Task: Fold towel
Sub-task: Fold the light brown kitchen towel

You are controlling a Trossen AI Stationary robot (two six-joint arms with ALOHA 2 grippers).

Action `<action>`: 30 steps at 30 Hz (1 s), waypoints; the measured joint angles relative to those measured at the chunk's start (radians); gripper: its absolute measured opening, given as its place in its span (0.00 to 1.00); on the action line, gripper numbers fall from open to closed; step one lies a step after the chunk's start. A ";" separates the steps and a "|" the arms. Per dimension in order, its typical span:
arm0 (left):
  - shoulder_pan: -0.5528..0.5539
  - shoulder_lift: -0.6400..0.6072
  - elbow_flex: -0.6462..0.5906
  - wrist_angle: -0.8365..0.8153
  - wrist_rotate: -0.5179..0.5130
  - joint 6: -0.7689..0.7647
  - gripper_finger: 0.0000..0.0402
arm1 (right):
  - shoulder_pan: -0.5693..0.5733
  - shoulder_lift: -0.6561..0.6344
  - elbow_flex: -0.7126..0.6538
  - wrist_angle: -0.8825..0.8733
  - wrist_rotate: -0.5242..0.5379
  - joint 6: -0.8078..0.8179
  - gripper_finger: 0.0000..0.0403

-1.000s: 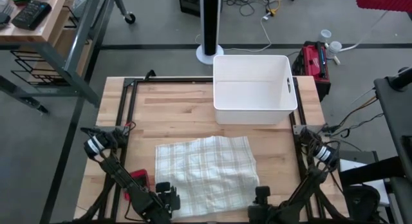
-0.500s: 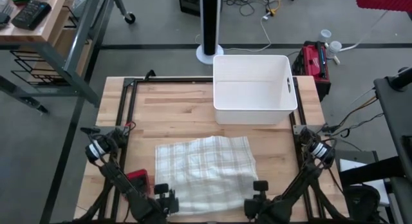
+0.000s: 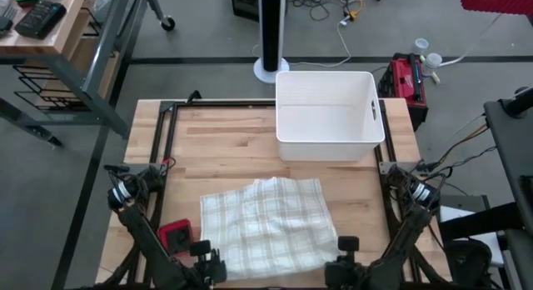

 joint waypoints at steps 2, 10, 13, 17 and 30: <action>-0.005 -0.001 0.034 0.000 -0.001 -0.005 0.00 | 0.010 0.000 0.033 -0.012 0.012 0.011 0.00; -0.048 -0.004 0.138 -0.074 -0.010 -0.049 0.00 | 0.059 0.002 0.157 -0.124 0.053 0.099 0.00; -0.048 -0.004 0.139 -0.142 -0.013 -0.048 0.00 | 0.052 0.001 0.187 -0.182 0.055 0.084 0.00; -0.036 -0.008 0.139 -0.261 -0.018 -0.025 0.00 | 0.017 -0.010 0.215 -0.223 0.028 -0.006 0.00; 0.036 -0.074 0.053 -0.369 -0.053 0.074 0.00 | -0.185 -0.034 0.205 -0.240 0.000 -0.268 0.00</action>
